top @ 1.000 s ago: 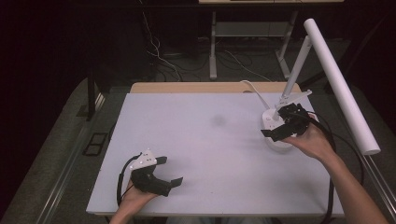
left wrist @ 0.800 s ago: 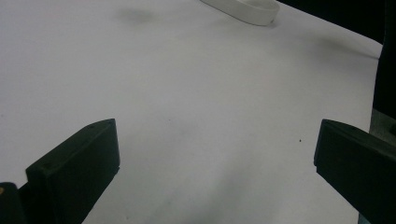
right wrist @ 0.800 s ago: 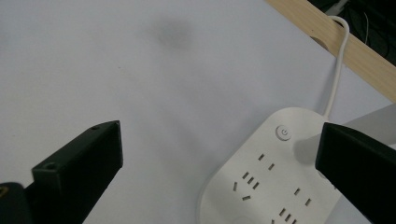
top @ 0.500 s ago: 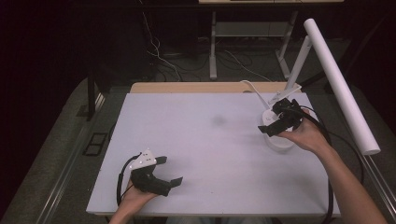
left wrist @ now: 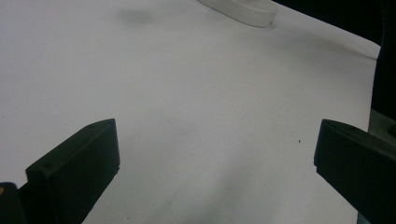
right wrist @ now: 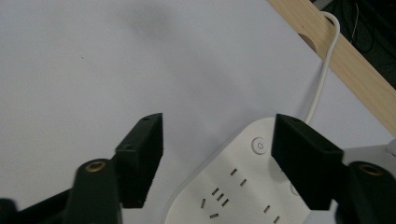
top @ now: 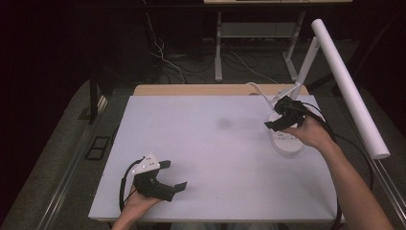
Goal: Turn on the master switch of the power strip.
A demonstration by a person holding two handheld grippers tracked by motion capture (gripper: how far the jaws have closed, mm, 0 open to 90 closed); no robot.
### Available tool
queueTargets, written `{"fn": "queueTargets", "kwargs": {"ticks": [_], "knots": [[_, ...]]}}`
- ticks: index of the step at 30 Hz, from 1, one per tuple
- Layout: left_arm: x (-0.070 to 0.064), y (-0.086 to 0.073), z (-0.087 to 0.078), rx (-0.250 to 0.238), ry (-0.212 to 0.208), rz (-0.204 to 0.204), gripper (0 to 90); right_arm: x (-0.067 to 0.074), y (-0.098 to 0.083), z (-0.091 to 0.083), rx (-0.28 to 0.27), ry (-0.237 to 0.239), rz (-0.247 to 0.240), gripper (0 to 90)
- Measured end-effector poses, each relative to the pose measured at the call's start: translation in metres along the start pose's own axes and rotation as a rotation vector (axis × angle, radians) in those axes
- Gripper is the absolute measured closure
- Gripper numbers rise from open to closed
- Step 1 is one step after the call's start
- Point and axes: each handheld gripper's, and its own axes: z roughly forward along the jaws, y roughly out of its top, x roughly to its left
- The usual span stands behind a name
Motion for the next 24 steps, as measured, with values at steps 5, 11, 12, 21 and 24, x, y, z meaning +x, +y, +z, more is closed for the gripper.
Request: {"fn": "queueTargets", "kwargs": {"ticks": [5,11,12,21,24], "knots": [[0.0,0.0,0.0,0.001,-0.001,0.0,0.0,-0.006,0.0,0.007,0.03,-0.018,0.003,46.1],[0.0,0.0,0.0,0.001,-0.001,-0.001,0.0,-0.012,-0.001,0.016,0.06,-0.066,0.011,62.8],[0.0,0.0,0.0,0.002,-0.002,-0.003,0.0,-0.012,-0.001,0.018,0.066,-0.079,0.009,66.3],[0.001,0.0,0.0,0.008,-0.003,-0.002,0.0,-0.019,-0.002,0.029,0.085,-0.092,0.02,89.3],[0.001,-0.001,0.0,0.011,-0.004,-0.003,0.0,-0.021,-0.002,0.033,0.095,-0.099,0.021,89.4]]}}
